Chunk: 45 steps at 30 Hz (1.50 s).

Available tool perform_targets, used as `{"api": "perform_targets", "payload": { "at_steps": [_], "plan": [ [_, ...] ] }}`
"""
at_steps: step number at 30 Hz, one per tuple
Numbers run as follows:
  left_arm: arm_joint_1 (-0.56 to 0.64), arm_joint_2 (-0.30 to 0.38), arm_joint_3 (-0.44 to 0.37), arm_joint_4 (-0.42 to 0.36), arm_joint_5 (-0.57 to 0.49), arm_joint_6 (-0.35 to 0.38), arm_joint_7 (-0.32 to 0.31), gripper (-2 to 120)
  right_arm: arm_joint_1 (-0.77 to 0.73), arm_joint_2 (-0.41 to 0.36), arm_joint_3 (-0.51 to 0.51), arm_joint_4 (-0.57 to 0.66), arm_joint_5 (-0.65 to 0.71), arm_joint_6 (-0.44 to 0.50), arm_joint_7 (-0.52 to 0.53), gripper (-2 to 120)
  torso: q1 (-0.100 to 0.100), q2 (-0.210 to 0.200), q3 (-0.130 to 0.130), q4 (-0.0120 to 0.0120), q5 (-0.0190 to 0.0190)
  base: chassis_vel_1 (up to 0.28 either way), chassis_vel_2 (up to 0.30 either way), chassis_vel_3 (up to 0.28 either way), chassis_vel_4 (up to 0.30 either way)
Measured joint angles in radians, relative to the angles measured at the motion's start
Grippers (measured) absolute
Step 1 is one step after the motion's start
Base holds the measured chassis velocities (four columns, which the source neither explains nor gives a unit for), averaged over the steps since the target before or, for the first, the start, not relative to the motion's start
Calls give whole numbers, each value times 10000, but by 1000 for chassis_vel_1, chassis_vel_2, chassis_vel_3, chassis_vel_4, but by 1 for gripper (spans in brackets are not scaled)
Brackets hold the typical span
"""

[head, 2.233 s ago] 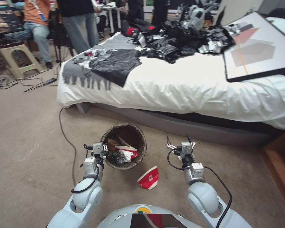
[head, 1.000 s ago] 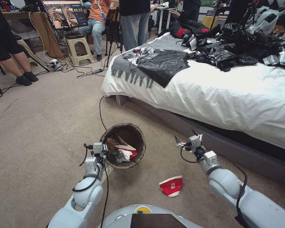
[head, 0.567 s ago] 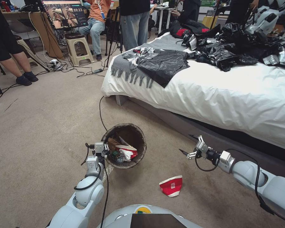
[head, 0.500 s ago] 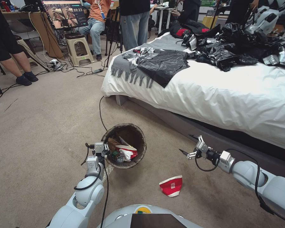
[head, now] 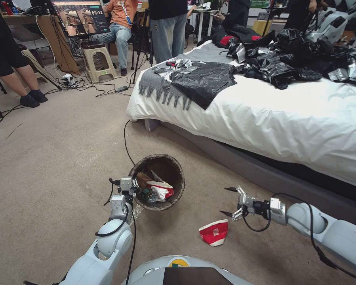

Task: Pick up the trash bin, then pick up the garbage from the floor and place it into the trash bin.

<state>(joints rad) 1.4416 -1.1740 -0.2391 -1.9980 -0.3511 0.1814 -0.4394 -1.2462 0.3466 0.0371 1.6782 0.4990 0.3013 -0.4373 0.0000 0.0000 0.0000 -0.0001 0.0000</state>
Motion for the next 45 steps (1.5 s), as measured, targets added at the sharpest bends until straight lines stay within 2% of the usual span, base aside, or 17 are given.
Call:
{"api": "perform_targets", "payload": {
  "at_steps": [2, 4, 14, 19, 21, 25, 27, 29, 39, 45],
  "plan": [
    [-5, -3, 14, 9, 5, 0, -1, 0, 135, 65, -160, -21, -58, -51, -173, 100, 0, 0, 0, 0, -4, 0, 0, 0, 0],
    [-11, -15, 39, 21, 13, 0, -2, 0, 712, 318, -839, -95, -202, -214, -579, 100, 0, 0, 0, 3, 3, 0, 0, 0, 0],
    [-12, -30, 38, 21, 15, 0, -5, 0, 1244, 598, -1504, -331, -383, -325, -858, 100, 0, 0, 0, 4, 0, 0, 0, 0, 0],
    [-6, -33, -22, 3, 16, -5, -5, 0, 1720, 1006, -2172, -814, -703, -396, -1055, 100, 0, 0, 0, 1, 2, 0, 0, 0, 0],
    [-18, -44, -32, 2, 14, -12, -2, 0, 1983, 1337, -2539, -1284, -1014, -350, -1169, 100, 0, 0, 0, 2, 1, 0, 0, 0, 0],
    [-45, -66, -17, 7, 14, -15, -5, 0, 2013, 1496, -2636, -1516, -1091, -331, -1194, 100, 0, 0, 0, 3, -6, 0, 0, 0, 0],
    [-104, -122, 34, 20, 14, -15, -6, 0, 1993, 1831, -2758, -1948, -1302, -293, -1244, 100, 0, 0, 0, -1, 7, 0, 0, 0, 0],
    [-119, -141, 40, 24, 14, -15, -8, 0, 1992, 1973, -2776, -2138, -1390, -231, -1259, 100, 0, 0, 0, 0, -3, 0, 0, 0, 0],
    [-121, -244, -12, 32, 26, -15, -17, 0, 2457, 3452, -3273, -3860, -2167, 116, -1486, 100, 0, 0, 0, 2, 0, 0, 0, 0, 0],
    [-128, -250, -39, 31, 25, -29, -18, 0, 2728, 3901, -3410, -4803, -2300, 315, -1506, 100, 0, 0, 0, 1, -1, 0, 0, 0, 0]
  ]
}}
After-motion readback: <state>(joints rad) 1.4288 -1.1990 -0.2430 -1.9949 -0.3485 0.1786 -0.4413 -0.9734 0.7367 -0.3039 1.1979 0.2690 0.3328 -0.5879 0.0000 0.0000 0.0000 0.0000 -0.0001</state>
